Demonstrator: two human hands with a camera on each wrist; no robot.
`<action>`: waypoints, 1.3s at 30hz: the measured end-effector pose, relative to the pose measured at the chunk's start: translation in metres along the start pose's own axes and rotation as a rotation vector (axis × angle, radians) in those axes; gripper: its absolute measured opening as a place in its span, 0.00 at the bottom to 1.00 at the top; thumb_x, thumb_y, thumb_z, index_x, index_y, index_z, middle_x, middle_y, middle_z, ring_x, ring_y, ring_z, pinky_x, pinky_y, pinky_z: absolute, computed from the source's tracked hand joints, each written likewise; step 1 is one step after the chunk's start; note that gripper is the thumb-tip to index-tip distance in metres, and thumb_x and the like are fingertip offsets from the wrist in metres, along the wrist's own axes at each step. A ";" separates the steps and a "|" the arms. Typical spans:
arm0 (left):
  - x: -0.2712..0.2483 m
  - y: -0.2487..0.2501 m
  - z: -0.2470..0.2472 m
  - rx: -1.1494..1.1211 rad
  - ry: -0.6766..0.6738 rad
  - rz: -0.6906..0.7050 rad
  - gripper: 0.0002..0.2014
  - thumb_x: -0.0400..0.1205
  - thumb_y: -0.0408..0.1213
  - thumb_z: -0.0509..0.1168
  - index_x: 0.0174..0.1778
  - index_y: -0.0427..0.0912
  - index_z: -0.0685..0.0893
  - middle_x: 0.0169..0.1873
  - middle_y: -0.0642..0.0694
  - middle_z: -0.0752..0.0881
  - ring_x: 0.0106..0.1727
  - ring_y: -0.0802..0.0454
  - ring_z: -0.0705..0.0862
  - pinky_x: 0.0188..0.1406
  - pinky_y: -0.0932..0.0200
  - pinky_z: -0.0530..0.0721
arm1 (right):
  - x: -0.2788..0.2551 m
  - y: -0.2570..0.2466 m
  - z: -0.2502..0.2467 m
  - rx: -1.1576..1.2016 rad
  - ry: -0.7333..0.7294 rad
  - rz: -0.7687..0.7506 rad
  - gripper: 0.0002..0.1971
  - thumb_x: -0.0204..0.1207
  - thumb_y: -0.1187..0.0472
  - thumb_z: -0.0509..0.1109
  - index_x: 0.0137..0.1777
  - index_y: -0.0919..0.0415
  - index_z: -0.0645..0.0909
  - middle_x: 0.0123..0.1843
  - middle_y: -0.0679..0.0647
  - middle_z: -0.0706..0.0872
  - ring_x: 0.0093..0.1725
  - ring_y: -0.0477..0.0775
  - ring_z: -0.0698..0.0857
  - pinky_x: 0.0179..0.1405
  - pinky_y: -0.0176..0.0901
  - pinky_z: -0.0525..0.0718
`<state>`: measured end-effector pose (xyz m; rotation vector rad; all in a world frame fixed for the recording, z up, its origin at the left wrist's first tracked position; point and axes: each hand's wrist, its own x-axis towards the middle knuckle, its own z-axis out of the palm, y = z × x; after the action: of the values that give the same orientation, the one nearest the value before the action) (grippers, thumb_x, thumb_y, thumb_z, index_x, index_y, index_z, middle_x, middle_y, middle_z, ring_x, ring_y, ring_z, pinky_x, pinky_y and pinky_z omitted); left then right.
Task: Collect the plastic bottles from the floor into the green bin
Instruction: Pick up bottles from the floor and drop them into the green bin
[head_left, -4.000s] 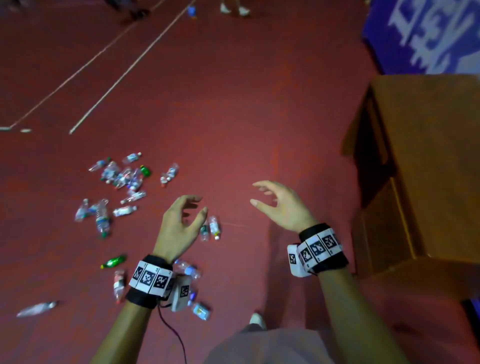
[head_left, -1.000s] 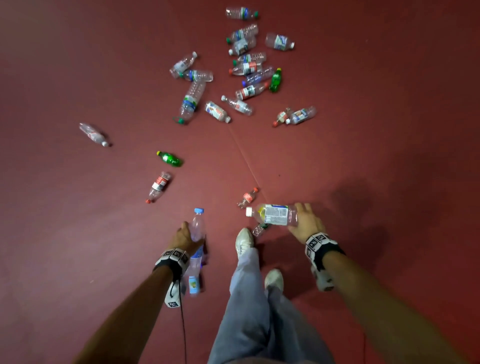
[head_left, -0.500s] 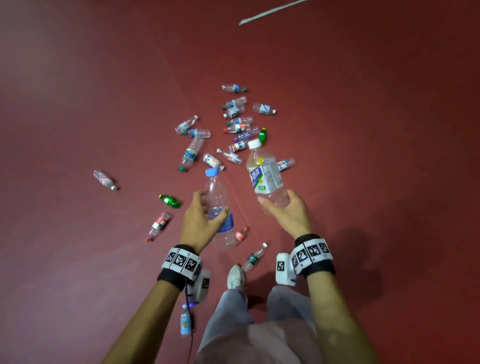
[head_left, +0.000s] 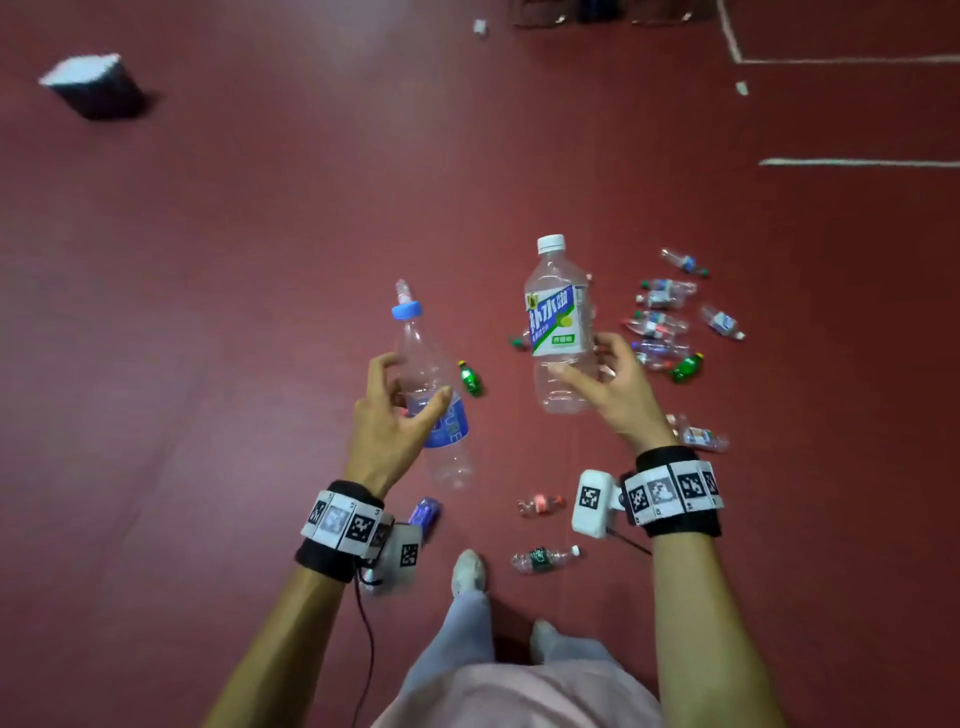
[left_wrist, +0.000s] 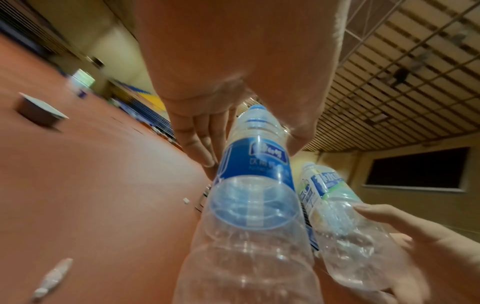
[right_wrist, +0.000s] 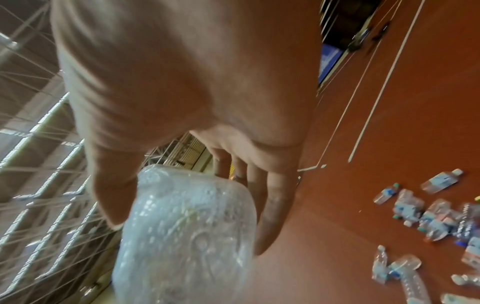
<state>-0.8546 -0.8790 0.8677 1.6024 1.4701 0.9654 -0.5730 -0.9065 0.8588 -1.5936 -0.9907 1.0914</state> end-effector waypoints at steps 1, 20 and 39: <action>-0.016 -0.004 -0.017 0.001 0.062 -0.028 0.29 0.77 0.47 0.79 0.70 0.50 0.73 0.52 0.54 0.91 0.47 0.60 0.90 0.44 0.66 0.83 | -0.004 -0.005 0.014 -0.019 -0.069 -0.023 0.38 0.63 0.46 0.87 0.70 0.55 0.75 0.63 0.49 0.87 0.63 0.48 0.87 0.62 0.41 0.84; -0.494 -0.127 -0.357 0.031 1.222 -0.520 0.29 0.83 0.50 0.73 0.78 0.58 0.70 0.56 0.57 0.88 0.48 0.68 0.88 0.44 0.77 0.81 | -0.354 -0.083 0.510 -0.303 -1.346 -0.398 0.33 0.68 0.64 0.85 0.70 0.55 0.73 0.60 0.47 0.88 0.58 0.51 0.90 0.63 0.47 0.88; -0.876 -0.202 -0.445 -0.099 1.847 -1.131 0.22 0.80 0.52 0.75 0.67 0.59 0.76 0.54 0.58 0.90 0.52 0.64 0.89 0.53 0.61 0.85 | -0.815 0.060 0.790 -0.428 -2.091 -0.337 0.24 0.73 0.58 0.83 0.66 0.60 0.80 0.56 0.47 0.90 0.47 0.30 0.88 0.48 0.30 0.86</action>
<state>-1.3936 -1.7251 0.8431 -0.8839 2.6823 1.6282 -1.5473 -1.4912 0.8312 0.1693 -2.6849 2.2352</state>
